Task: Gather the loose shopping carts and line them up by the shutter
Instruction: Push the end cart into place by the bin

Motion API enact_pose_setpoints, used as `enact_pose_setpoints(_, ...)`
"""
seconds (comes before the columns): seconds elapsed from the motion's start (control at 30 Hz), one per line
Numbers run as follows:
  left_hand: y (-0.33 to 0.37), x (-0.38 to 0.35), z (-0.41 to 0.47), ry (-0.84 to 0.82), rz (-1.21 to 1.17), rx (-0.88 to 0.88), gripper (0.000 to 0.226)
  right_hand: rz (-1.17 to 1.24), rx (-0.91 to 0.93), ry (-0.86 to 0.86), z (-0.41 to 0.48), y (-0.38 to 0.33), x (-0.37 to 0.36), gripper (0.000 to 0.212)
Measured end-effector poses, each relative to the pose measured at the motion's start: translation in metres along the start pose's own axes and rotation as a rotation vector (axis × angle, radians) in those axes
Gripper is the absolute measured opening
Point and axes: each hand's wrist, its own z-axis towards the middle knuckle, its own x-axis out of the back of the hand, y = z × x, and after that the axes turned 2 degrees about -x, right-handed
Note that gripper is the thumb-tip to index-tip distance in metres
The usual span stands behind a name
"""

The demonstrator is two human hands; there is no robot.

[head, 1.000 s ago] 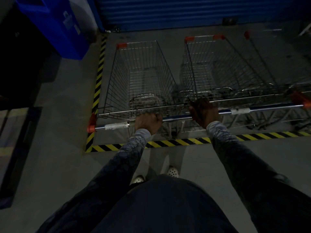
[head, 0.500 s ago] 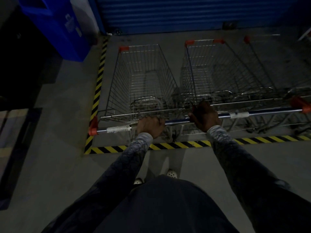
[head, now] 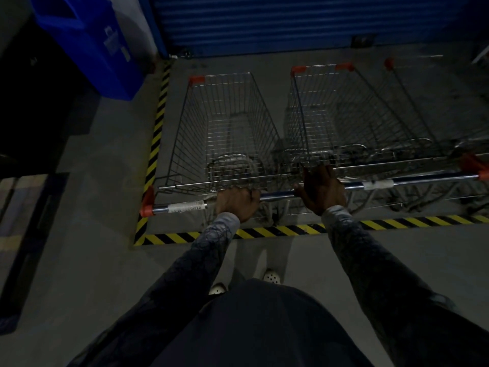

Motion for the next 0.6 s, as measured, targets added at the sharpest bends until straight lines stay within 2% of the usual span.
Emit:
enact_pose_setpoints(0.2,-0.0009,-0.0025,0.0006,0.009,-0.041,0.024,0.043,-0.026,-0.046,-0.046,-0.0008,-0.0029,-0.005,0.071)
enact_pose_setpoints(0.4,0.0003,-0.004,0.0027,-0.018,-0.016,0.001,0.042,0.009,-0.111,-0.03,-0.002,-0.0061,-0.0045,0.056)
enact_pose_setpoints(0.6,0.002,-0.0016,0.0017,-0.03,0.027,-0.024,0.037,0.069,-0.163,0.018,-0.0009,-0.0089,-0.0014,0.051)
